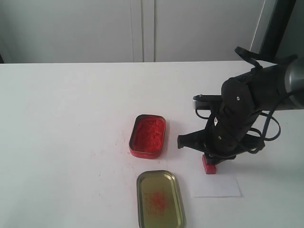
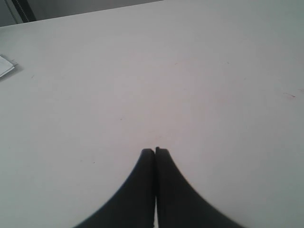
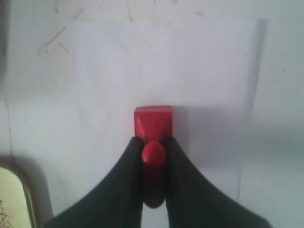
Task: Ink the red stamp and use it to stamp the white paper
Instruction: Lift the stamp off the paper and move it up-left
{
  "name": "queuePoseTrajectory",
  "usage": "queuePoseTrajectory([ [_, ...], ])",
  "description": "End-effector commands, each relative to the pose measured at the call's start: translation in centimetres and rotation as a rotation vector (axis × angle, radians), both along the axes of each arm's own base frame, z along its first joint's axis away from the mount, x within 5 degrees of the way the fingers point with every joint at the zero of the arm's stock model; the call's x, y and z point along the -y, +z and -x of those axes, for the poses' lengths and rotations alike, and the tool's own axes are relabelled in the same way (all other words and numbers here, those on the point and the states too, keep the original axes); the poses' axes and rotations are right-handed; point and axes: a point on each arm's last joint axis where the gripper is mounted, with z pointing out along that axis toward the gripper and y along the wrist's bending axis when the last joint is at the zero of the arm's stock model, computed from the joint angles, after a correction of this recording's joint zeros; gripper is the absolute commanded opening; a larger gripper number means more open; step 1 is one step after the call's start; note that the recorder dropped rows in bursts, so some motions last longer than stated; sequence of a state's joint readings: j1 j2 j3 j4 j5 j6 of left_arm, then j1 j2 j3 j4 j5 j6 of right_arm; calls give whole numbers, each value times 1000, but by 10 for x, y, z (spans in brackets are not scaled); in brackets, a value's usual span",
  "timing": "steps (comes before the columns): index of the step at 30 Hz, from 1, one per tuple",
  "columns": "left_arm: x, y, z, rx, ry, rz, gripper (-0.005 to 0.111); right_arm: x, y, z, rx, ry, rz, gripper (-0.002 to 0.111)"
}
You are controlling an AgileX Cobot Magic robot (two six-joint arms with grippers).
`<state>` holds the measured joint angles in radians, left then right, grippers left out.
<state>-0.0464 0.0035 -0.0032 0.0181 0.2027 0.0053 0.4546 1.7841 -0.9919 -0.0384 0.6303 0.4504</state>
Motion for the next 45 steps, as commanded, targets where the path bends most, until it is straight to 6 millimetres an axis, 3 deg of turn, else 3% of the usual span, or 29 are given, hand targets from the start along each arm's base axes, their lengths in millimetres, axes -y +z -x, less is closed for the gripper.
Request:
queuePoseTrajectory([
  [1,0,-1,0,0,3,-1,0,1,9,4,11,2,-3,0],
  [10,0,-1,0,0,3,-1,0,2,24,6,52,2,-23,0],
  [24,0,-1,0,0,3,-1,0,2,24,6,52,-2,-32,0],
  [36,0,-1,0,0,3,-1,0,-13,30,-2,156,60,-196,0],
  [45,0,-1,0,0,3,-1,0,5,37,-18,201,25,-352,0],
])
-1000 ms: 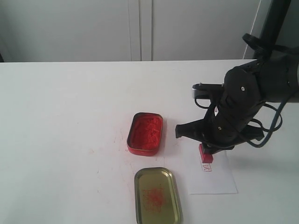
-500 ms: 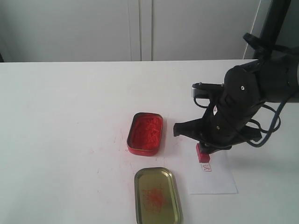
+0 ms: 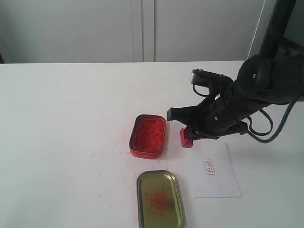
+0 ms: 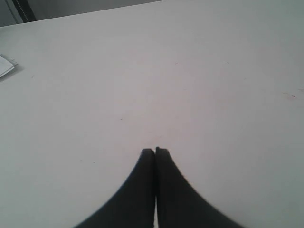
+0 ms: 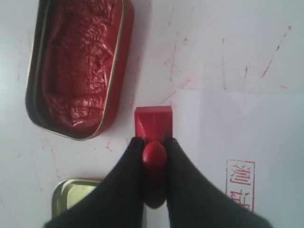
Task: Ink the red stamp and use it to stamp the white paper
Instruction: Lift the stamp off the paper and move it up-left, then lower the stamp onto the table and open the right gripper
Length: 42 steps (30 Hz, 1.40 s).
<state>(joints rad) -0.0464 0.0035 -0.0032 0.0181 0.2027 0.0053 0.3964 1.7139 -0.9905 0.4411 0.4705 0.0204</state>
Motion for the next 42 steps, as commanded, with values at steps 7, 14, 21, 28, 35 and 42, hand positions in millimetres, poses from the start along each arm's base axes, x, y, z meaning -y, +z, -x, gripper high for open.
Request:
queuePoseTrajectory([
  [7,0,-1,0,0,3,-1,0,29,12,-20,89,-35,-160,0],
  [14,0,-1,0,0,3,-1,0,42,-5,-32,59,-52,-271,0],
  [21,0,-1,0,0,3,-1,0,50,-38,-45,-10,-88,-429,0],
  [28,0,-1,0,0,3,-1,0,52,-54,-53,10,-124,-453,0],
  [35,0,-1,0,0,3,-1,0,56,-59,-55,20,-161,-402,0],
  [42,0,-1,0,0,3,-1,0,57,-61,-56,6,-189,-402,0],
])
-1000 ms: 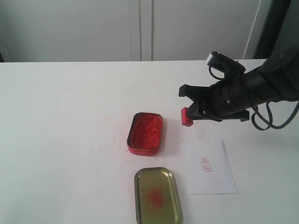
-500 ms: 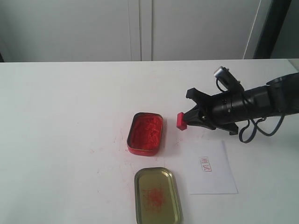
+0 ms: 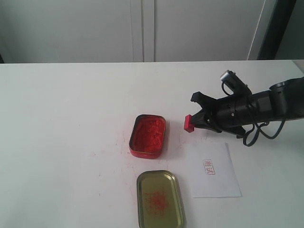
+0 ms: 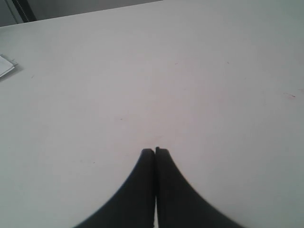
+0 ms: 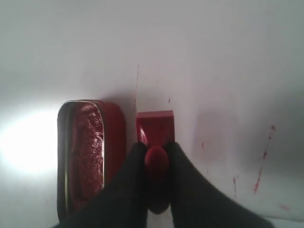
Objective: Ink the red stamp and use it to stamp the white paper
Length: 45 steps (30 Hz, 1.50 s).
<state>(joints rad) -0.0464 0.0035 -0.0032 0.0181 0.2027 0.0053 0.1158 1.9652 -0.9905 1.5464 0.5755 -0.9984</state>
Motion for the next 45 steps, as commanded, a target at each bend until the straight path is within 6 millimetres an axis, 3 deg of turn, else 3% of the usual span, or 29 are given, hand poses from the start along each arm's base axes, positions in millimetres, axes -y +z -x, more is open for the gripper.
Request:
queuePoseTrajectory([
  [1,0,-1,0,0,3,-1,0,3,-3,0,-26,-33,-12,0],
  [10,0,-1,0,0,3,-1,0,3,-16,0,-92,-74,-25,2],
  [12,0,-1,0,0,3,-1,0,4,-16,-1,-91,-77,-22,12],
  [16,0,-1,0,0,3,-1,0,6,-17,-2,-101,-113,-9,42],
  [20,0,-1,0,0,3,-1,0,7,-12,-2,-89,-126,1,48],
  [37,0,-1,0,0,3,-1,0,26,30,10,-7,-237,168,44],
  [40,0,-1,0,0,3,-1,0,28,35,17,7,-230,183,30],
  [44,0,-1,0,0,3,-1,0,28,40,21,35,-175,217,2],
  [45,0,-1,0,0,3,-1,0,27,43,22,42,-160,223,0],
])
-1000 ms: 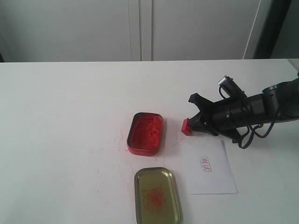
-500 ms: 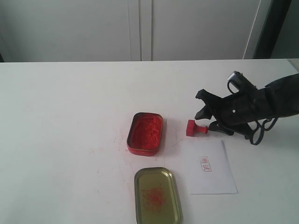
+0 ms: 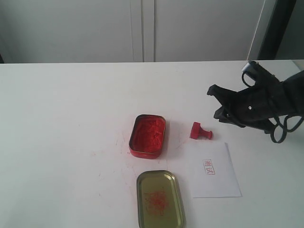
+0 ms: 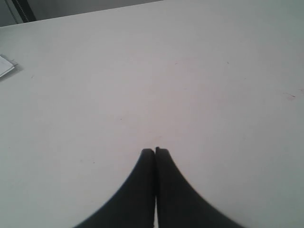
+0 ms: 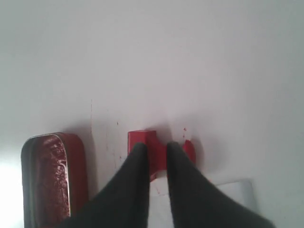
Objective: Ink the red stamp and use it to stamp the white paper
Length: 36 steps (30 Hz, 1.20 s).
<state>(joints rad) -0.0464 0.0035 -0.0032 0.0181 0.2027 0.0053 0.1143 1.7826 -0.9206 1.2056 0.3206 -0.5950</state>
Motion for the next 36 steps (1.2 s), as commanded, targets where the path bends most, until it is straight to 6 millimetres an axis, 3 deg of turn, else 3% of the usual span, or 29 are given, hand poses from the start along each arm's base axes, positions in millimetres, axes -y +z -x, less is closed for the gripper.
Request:
queuePoseTrajectory([
  [1,0,-1,0,0,3,-1,0,2,9,5,26,69,46,0],
  [11,0,-1,0,0,3,-1,0,4,31,19,46,198,149,0],
  [17,0,-1,0,0,3,-1,0,12,39,41,-61,384,324,0],
  [19,0,-1,0,0,3,-1,0,26,44,51,-123,452,501,0],
  [23,0,-1,0,0,3,-1,0,39,54,58,-192,289,573,0],
  [31,0,-1,0,0,3,-1,0,40,77,71,-148,269,562,0],
  [36,0,-1,0,0,3,-1,0,40,93,89,-83,242,542,0],
])
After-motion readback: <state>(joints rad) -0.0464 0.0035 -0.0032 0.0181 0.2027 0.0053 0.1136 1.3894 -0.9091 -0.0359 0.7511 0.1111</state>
